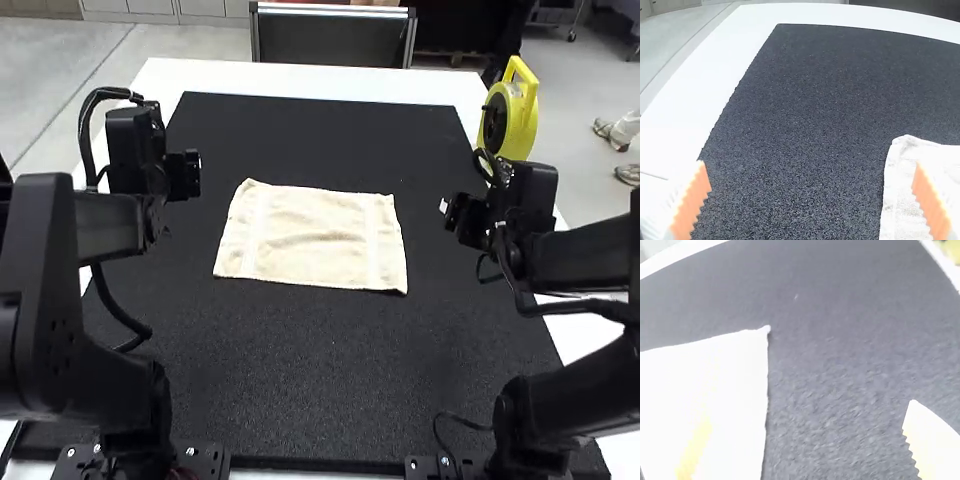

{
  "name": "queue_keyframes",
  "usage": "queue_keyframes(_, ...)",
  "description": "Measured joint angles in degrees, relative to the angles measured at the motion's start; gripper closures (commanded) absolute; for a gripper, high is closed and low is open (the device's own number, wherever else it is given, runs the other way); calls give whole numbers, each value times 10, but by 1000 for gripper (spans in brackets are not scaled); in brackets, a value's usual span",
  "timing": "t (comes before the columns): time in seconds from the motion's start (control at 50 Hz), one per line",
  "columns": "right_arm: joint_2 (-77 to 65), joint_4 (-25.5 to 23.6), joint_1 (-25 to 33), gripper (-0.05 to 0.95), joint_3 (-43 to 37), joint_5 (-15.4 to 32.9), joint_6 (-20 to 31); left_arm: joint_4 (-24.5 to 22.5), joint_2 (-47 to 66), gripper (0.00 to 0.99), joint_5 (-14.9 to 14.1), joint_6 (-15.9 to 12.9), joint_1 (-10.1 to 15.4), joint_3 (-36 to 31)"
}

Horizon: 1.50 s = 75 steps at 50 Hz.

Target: Fold the towel.

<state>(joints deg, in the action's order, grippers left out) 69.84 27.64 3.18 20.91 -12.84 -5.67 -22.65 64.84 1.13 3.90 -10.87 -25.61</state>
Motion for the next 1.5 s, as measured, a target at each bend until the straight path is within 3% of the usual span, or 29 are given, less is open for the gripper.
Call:
queue_keyframes(0.1,42,1,-7,7,7,-13,0,-19,30,43,-12,-5,0,0)
queue_keyframes(0.26,81,44,-17,-10,10,-17,0,-45,66,44,-31,-43,0,0)
queue_keyframes(0.42,87,94,-28,3,13,-7,2,-122,115,57,-33,-64,0,0)
queue_keyframes(0.52,109,117,-33,3,23,-2,4,-146,152,38,-35,-74,0,0)
queue_keyframes(0.68,176,144,-35,3,37,3,4,-138,220,38,-51,-84,0,-23)
queue_keyframes(0.88,235,163,-35,3,60,-5,4,-152,270,52,-94,-91,0,-65)
queue_keyframes(1.14,282,167,-35,3,107,-39,4,-156,339,59,-144,-92,24,-112)
queue_keyframes(1.5,340,167,-62,3,165,-87,1,-168,426,57,-158,-79,27,-163)
